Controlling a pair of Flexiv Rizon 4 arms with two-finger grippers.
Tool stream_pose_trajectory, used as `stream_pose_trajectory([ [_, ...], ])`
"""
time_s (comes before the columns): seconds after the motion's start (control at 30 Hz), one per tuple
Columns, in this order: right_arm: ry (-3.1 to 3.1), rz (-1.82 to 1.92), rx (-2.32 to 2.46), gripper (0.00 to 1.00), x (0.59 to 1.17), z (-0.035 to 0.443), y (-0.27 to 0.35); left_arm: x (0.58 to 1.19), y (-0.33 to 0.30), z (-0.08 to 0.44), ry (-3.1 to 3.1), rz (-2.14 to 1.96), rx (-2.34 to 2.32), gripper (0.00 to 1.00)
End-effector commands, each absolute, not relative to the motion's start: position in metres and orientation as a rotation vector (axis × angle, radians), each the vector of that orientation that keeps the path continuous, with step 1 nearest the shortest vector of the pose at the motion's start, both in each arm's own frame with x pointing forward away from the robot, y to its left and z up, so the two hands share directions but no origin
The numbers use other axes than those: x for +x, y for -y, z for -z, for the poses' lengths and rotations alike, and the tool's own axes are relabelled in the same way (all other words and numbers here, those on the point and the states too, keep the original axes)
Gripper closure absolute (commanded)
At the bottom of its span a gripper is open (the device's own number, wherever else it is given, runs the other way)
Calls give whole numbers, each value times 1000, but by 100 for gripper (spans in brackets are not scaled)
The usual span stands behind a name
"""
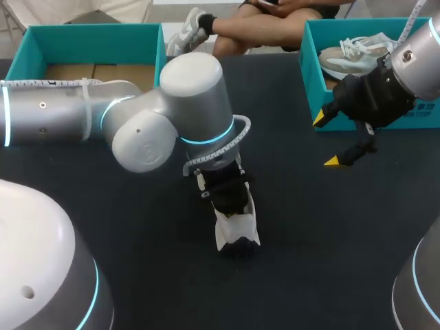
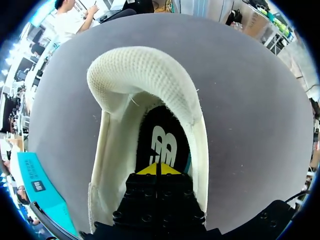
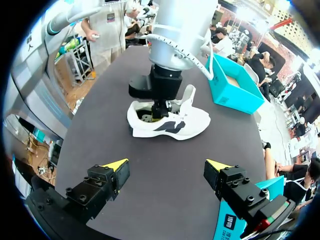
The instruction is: Take the shoe out of the shoebox, open the shoe tongue, remove and reinsert the insole, then place the shoe into the shoebox
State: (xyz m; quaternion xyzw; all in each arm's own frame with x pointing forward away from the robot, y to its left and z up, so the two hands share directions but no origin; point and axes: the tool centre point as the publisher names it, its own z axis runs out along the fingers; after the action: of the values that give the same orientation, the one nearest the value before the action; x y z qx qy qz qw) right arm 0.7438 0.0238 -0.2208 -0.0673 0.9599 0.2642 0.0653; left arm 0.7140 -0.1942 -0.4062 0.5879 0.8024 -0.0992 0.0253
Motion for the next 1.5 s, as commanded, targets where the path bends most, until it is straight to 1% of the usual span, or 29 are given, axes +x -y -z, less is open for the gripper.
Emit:
stream_pose_trajectory([
  [0.03,-2896,-792,-201,0,743,222,-25,712,206,432,-2470,328,1813,100],
  [0.2,-2896,-792,-201,0,743,222,-25,707,208,424,-2456,352,1811,100],
  [0.5,-2896,-792,-201,0,743,222,-25,701,187,375,-2382,349,1762,100],
  [0.67,-2896,-792,-201,0,743,222,-25,704,177,363,-2377,324,1752,100],
  [1.03,-2896,-792,-201,0,743,222,-25,725,165,368,-2417,254,1706,100],
  [1.33,-2896,-792,-201,0,743,222,-25,728,177,384,-2422,257,1757,100],
  [1.5,-2896,-792,-201,0,743,222,-25,726,187,401,-2426,238,1819,100],
])
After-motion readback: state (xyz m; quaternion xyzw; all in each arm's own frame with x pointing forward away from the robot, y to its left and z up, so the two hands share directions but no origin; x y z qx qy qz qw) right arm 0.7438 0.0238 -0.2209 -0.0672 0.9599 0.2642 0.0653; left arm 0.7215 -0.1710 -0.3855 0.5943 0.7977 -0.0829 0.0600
